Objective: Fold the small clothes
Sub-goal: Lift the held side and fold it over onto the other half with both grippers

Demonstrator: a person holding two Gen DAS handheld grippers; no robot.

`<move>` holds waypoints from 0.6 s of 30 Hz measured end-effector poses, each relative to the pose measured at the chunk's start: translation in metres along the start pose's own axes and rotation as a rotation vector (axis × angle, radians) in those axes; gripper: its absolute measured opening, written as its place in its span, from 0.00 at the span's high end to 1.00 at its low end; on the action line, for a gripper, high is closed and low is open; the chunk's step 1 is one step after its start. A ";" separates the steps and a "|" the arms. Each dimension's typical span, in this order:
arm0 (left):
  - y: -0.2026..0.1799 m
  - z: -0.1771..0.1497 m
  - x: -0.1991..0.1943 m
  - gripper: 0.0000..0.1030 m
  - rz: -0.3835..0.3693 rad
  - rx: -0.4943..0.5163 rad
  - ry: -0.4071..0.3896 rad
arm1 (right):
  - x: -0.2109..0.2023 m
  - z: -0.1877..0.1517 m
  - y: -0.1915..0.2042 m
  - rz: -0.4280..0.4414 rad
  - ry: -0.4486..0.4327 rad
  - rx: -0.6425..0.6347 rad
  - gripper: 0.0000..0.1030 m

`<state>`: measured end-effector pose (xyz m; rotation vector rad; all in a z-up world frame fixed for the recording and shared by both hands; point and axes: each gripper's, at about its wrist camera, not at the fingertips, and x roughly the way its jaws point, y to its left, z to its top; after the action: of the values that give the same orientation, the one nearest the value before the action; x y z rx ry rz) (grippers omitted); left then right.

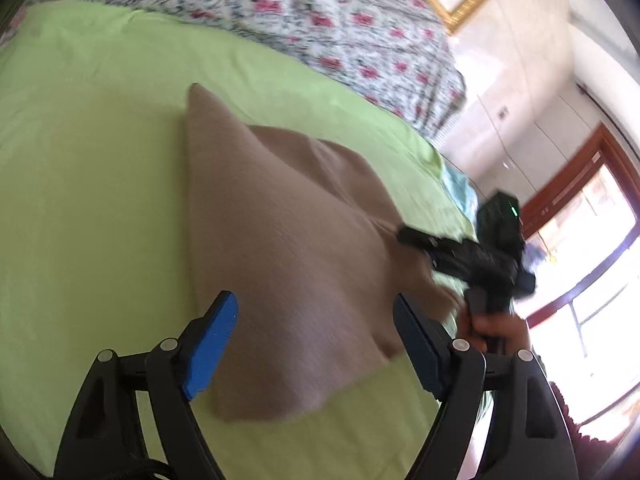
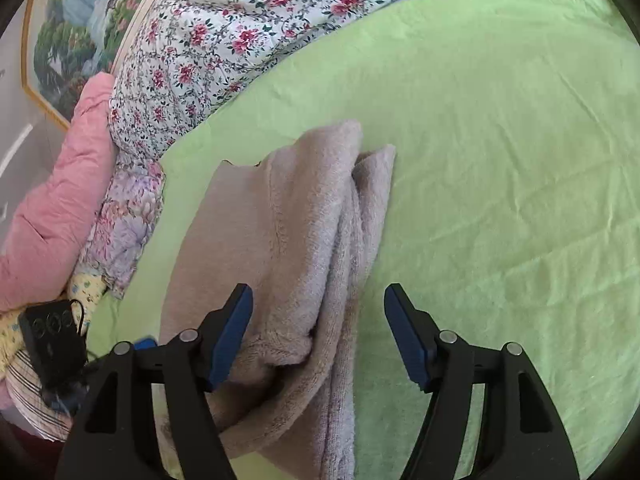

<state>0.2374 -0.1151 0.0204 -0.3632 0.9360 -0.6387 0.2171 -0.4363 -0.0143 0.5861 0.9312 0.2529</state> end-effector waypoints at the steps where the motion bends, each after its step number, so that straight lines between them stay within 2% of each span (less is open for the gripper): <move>1: 0.006 0.008 0.003 0.22 0.012 -0.011 0.001 | 0.002 0.000 0.001 0.003 0.006 -0.003 0.29; 8: 0.032 0.036 0.050 0.21 0.090 -0.042 0.092 | 0.015 0.004 -0.004 0.042 0.024 0.022 0.28; 10: 0.042 0.039 0.061 0.15 0.063 -0.062 0.113 | 0.018 0.005 -0.008 0.062 0.026 0.039 0.28; 14: 0.067 0.035 0.079 0.12 -0.001 -0.141 0.144 | 0.025 0.009 -0.012 0.078 0.041 0.049 0.28; 18: 0.073 0.032 0.082 0.19 -0.040 -0.133 0.118 | 0.034 0.011 -0.012 0.090 0.053 0.045 0.28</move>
<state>0.3251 -0.1122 -0.0531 -0.4676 1.0899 -0.6407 0.2456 -0.4346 -0.0389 0.6661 0.9643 0.3304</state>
